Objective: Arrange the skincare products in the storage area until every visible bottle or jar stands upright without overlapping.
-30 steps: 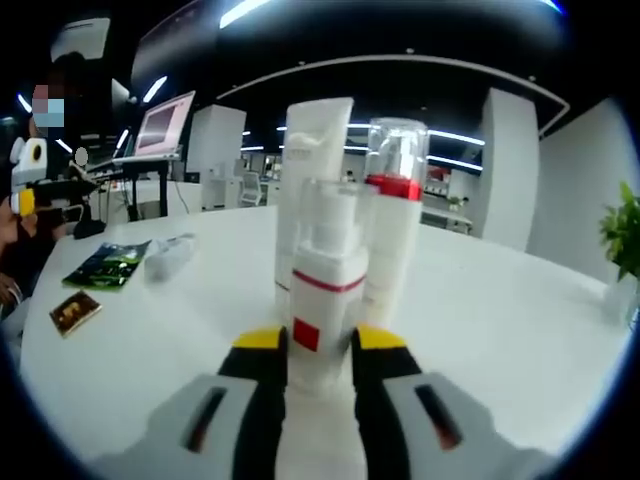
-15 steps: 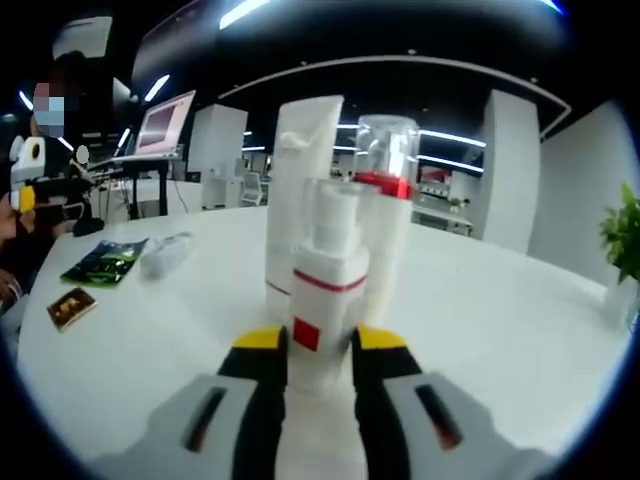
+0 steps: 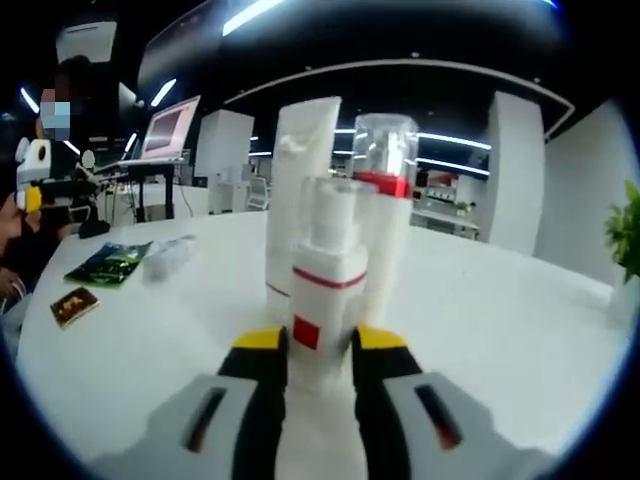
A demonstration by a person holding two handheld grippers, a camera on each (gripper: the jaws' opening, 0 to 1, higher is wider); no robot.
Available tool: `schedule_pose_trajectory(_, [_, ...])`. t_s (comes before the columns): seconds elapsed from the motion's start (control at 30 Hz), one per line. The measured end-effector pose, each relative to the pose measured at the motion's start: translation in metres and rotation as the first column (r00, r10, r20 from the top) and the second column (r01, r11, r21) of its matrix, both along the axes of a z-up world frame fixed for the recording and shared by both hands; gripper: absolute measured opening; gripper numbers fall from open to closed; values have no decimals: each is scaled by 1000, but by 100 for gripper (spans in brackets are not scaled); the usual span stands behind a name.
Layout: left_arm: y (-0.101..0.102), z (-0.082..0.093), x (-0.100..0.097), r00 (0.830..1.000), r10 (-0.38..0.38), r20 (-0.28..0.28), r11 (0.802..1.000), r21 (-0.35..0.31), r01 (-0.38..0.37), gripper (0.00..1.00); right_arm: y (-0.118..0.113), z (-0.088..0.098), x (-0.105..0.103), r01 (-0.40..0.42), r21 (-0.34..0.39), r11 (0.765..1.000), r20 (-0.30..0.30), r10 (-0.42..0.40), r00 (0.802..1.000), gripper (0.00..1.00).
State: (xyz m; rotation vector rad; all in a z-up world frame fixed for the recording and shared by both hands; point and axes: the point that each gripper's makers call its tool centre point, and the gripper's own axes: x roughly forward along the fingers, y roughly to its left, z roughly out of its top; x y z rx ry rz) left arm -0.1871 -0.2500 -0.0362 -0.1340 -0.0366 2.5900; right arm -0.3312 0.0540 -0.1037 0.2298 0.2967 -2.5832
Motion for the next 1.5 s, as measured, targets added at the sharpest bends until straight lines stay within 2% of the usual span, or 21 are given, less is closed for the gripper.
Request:
schedule_pose_trajectory(0.33, [-1, 1, 0, 1000, 1, -5, 1000, 0, -1, 98, 1, -5, -1, 2, 5, 1000, 18, -2, 1000, 25])
schedule_pose_trajectory(0.53, [-3, 1, 0, 1000, 8, -5, 1000, 1, -8, 98, 2, -3, 0, 14, 3, 1000, 16, -14, 1000, 29])
schedule_pose_trajectory(0.7, [-5, 2, 1, 1000, 16, -7, 1000, -1, -16, 99, 6, 12, 0, 37, 3, 999, -24, -37, 999, 29])
schedule_pose_trajectory(0.93, [-7, 2, 1, 1000, 25, -5, 1000, -4, -25, 99, 8, 28, 7, 69, 5, 998, -53, -69, 996, 35])
schedule_pose_trajectory(1.1, [-8, -1, 1, 1000, 26, 9, 1000, -18, -26, 99, 7, 35, 9, 75, -13, 997, -50, -75, 996, 40])
schedule_pose_trajectory(1.27, [-11, -1, 0, 999, 34, 8, 999, -20, -34, 99, 9, 50, 10, 81, -44, 996, -62, -84, 995, 46])
schedule_pose_trajectory(1.37, [-13, 0, 0, 999, 38, 7, 999, -23, -38, 99, 14, 65, 11, 102, -56, 993, -97, -107, 990, 50])
schedule_pose_trajectory(1.5, [-13, -1, 1, 999, 41, 7, 999, -35, -41, 99, 13, 75, 15, 110, -66, 992, -120, -117, 986, 56])
